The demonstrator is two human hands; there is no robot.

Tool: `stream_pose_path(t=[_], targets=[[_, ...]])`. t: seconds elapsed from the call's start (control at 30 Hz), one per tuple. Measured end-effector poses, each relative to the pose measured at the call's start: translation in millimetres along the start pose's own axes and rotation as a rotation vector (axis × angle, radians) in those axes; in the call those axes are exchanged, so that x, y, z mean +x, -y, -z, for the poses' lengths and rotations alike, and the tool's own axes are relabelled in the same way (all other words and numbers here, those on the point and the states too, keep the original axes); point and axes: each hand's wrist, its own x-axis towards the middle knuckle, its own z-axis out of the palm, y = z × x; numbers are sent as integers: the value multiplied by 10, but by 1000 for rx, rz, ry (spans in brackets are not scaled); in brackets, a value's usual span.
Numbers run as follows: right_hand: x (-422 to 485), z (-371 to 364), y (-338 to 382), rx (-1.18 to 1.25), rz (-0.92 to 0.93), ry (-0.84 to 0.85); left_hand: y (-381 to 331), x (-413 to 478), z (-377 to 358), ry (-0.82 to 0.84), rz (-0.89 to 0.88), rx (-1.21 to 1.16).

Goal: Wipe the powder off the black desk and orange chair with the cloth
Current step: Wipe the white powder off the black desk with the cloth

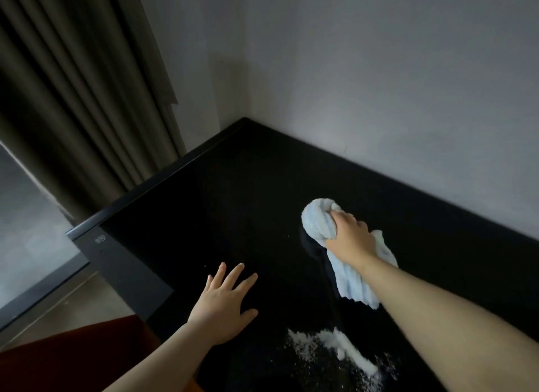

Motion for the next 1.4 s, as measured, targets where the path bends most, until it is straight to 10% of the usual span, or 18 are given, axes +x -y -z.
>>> stream_pose_path(t=[0.23, 0.57, 0.77, 0.9, 1.0, 1.23, 1.4], targets=[[-864, -410, 406, -56, 504, 103, 23, -17, -31, -36, -28, -37], [294, -70, 419, -14, -196, 66, 599, -268, 103, -258, 296, -210], [-46, -468, 1003, -192, 512, 149, 696, -191, 307, -112, 471, -658], [-576, -372, 750, -119, 941, 319, 794, -244, 278, -37, 387, -500], [-604, -107, 763, -54, 963, 586, 806, -252, 187, -19, 357, -406], [-35, -481, 1717, -116, 477, 168, 886, -283, 111, -131, 335, -522], [-644, -776, 1674, -142, 856, 250, 950, -437, 27, -335, 389, -615]])
